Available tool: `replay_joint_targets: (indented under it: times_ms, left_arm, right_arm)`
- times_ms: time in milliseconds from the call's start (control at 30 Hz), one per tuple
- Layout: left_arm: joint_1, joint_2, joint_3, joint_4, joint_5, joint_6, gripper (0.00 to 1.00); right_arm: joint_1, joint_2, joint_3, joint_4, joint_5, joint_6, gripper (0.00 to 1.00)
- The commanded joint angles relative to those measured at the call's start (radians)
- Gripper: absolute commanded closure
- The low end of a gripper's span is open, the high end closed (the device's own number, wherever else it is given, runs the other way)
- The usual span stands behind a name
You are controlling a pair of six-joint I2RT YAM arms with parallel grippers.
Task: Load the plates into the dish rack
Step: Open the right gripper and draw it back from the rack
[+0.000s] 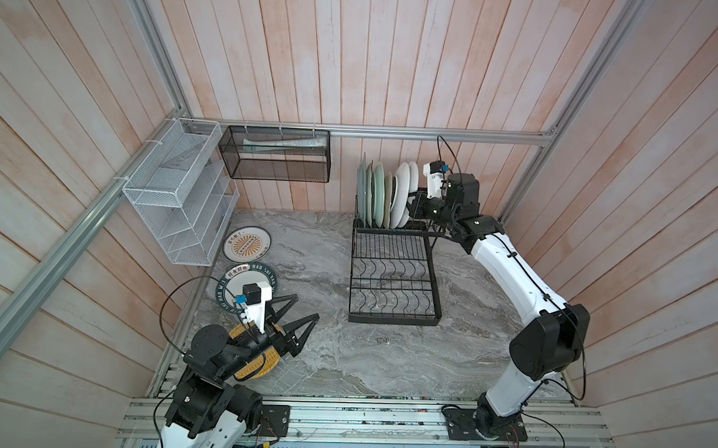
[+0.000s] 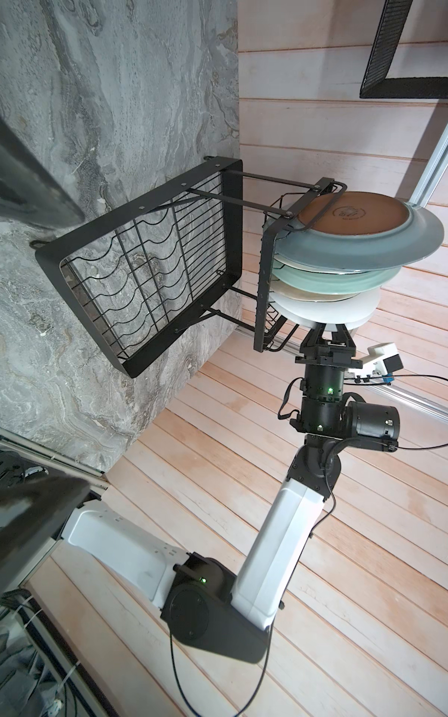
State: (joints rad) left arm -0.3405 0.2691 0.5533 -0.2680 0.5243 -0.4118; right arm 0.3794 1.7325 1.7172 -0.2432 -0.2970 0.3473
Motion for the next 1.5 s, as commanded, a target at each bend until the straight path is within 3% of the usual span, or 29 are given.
replay_joint_targets:
  times_ms: [0, 167, 867, 1200, 1467]
  left_arm:
    - [0.003, -0.005, -0.013, 0.021, 0.013, -0.006, 0.00]
    - [0.003, -0.009, -0.011, 0.020, 0.011, -0.005, 0.00]
    - [0.004, -0.007, -0.011, 0.014, 0.000, -0.012, 0.00]
    - [0.003, 0.005, -0.006, -0.001, -0.027, -0.021, 0.00]
    - [0.003, 0.034, 0.009, -0.028, -0.057, -0.032, 0.00]
  right_arm:
    - [0.010, -0.025, 0.053, -0.036, 0.012, -0.017, 0.81]
    - [0.011, -0.037, 0.052, -0.043, 0.029, -0.017, 0.72]
    - [0.002, -0.142, -0.038, 0.002, 0.069, -0.021, 0.54]
    - [-0.025, -0.264, -0.146, 0.063, 0.060, 0.008, 0.41]
    - [-0.051, -0.387, -0.257, 0.116, -0.004, 0.066, 0.36]
